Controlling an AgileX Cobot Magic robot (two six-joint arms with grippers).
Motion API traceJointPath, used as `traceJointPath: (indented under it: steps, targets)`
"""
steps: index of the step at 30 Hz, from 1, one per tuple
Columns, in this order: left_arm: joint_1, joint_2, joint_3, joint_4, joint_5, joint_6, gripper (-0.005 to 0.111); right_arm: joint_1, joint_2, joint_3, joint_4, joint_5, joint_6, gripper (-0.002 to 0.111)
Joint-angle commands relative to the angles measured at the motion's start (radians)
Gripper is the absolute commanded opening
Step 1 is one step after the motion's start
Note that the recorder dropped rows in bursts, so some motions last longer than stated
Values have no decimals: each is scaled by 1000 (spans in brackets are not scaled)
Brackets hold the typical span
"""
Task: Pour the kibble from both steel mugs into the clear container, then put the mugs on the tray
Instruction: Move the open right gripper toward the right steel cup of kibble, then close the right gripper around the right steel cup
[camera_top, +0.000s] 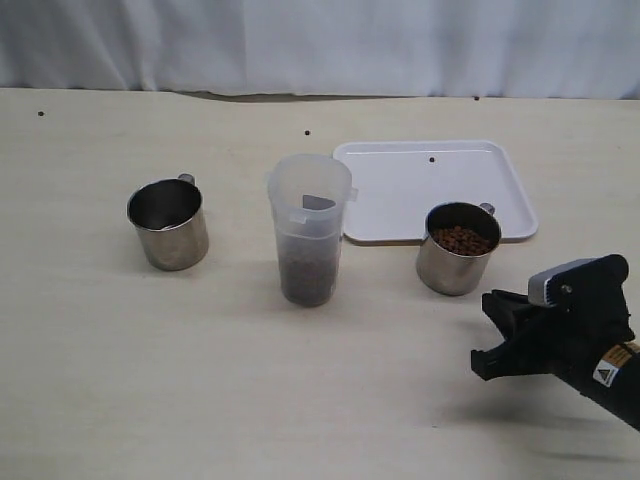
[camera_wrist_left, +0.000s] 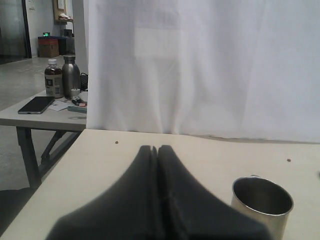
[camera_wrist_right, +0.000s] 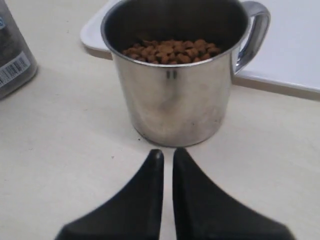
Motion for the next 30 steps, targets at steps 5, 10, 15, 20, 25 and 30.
traceJointPath:
  steps: [5, 10, 15, 20, 25, 30]
  targets:
    - [-7, -5, 2, 0, -4, -3, 0, 2, 18, -74, -77, 95, 91, 25]
    - [-7, -5, 2, 0, -4, -3, 0, 2, 26, -83, -123, 44, 95, 60]
    - [-7, -5, 2, 0, -4, -3, 0, 2, 26, -83, -114, 22, 95, 63]
    - [-7, -5, 2, 0, -4, -3, 0, 2, 26, -115, -114, 65, 95, 64]
    - [-7, -5, 2, 0, -4, -3, 0, 2, 30, -177, -117, 173, 103, 69]
    - [-7, -5, 2, 0, -4, -3, 0, 2, 54, -212, -118, 185, 126, 84]
